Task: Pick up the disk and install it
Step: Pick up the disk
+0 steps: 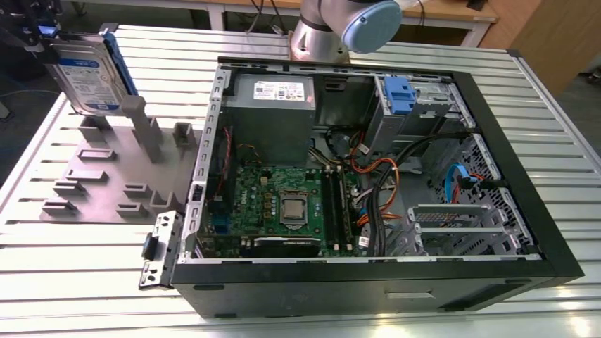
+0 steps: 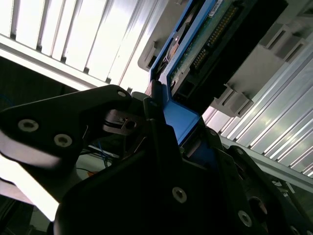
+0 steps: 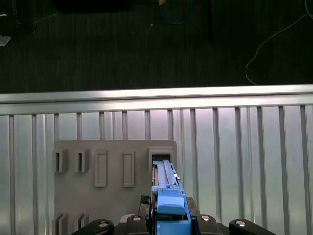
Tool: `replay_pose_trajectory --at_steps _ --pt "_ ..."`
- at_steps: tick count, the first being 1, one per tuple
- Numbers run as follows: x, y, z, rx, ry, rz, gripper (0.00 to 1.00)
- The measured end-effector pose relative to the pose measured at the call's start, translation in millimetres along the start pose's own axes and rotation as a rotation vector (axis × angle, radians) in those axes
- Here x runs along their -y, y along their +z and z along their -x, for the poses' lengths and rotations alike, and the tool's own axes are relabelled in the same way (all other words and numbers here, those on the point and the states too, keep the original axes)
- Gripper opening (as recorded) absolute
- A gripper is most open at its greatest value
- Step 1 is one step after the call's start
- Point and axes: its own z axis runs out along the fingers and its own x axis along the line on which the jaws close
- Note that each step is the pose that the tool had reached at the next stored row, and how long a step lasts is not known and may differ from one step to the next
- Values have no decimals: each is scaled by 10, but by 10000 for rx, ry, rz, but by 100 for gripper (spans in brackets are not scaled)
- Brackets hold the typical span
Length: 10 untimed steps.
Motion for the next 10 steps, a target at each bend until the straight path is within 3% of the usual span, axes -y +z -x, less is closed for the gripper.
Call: replay_pose_trajectory --at_steps 10 --pt "0 -38 1 2 0 0 37"
